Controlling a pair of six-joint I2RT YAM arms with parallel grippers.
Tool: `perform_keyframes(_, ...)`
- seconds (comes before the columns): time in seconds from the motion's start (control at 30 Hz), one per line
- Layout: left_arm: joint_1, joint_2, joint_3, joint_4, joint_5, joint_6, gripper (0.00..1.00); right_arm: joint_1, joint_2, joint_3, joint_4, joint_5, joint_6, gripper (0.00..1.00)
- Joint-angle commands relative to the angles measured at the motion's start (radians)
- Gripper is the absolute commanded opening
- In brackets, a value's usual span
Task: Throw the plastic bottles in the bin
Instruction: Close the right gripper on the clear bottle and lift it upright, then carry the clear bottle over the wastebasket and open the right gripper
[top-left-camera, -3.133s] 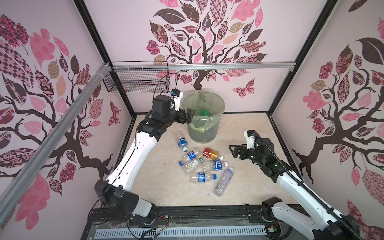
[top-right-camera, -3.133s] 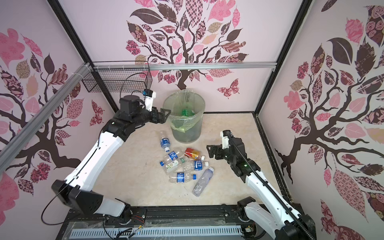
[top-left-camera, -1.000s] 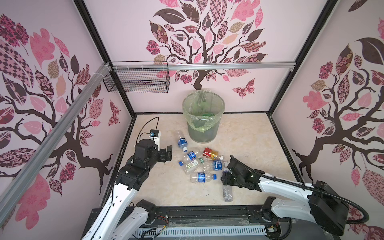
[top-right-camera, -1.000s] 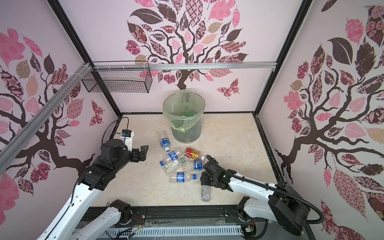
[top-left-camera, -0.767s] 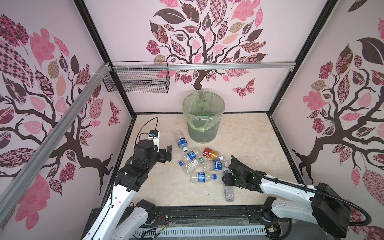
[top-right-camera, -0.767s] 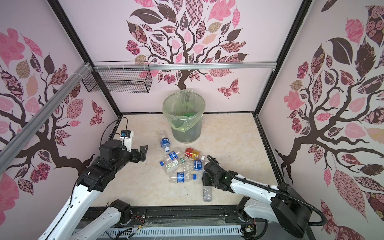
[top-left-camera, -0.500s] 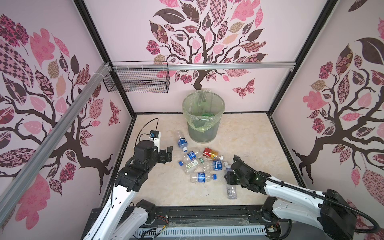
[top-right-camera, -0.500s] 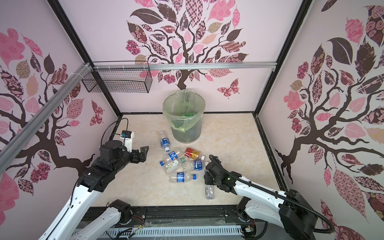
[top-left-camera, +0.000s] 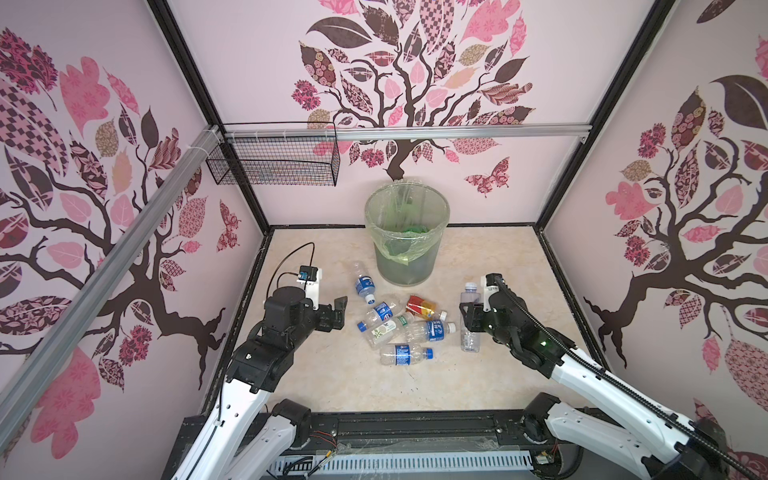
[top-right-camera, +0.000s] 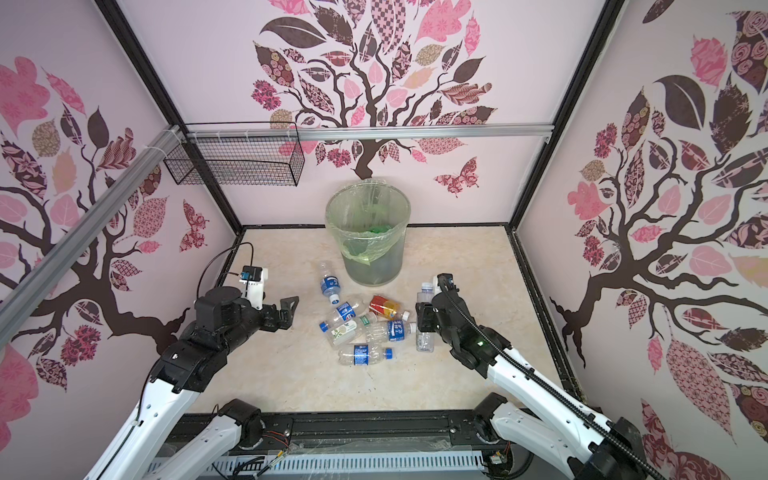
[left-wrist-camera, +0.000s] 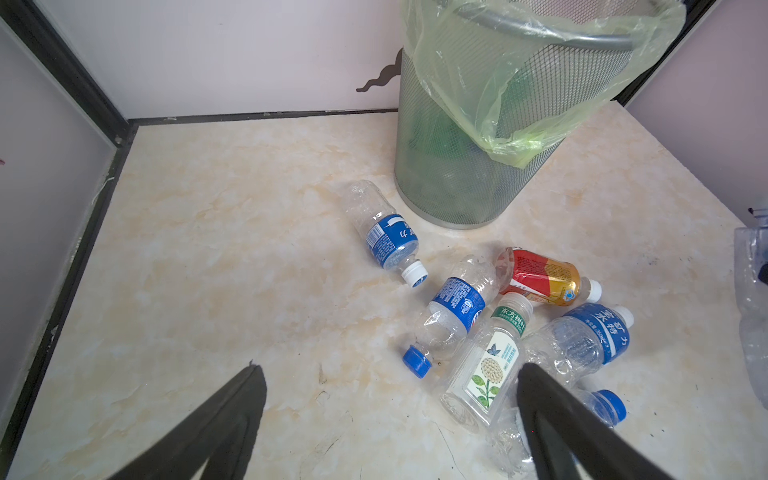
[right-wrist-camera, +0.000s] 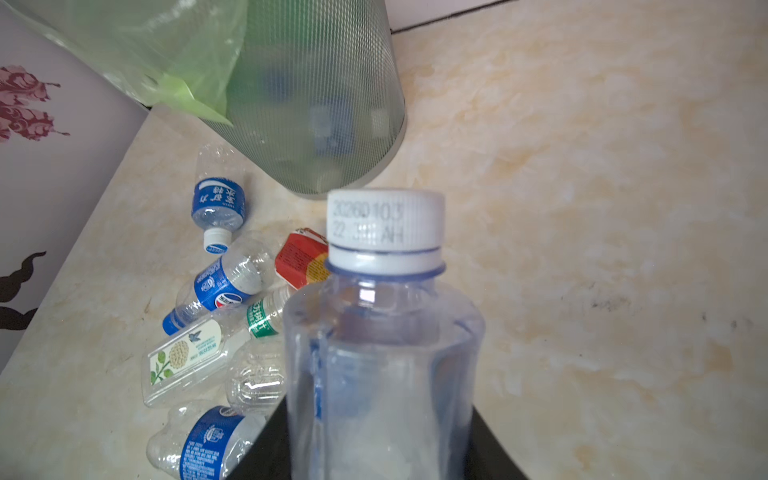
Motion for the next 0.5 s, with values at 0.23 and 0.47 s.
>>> perform_keyframes(0.23,0.004,-0.022,-0.037,0.025,0.013,-0.021,0.98,-0.048,-0.048,0.079,0.069,0.0,-0.14,0.41)
perform_keyframes(0.47,0.004,-0.029,-0.021,0.022,0.026,-0.035,0.98,-0.23,-0.018,0.074,0.134,-0.217,-0.118,0.41)
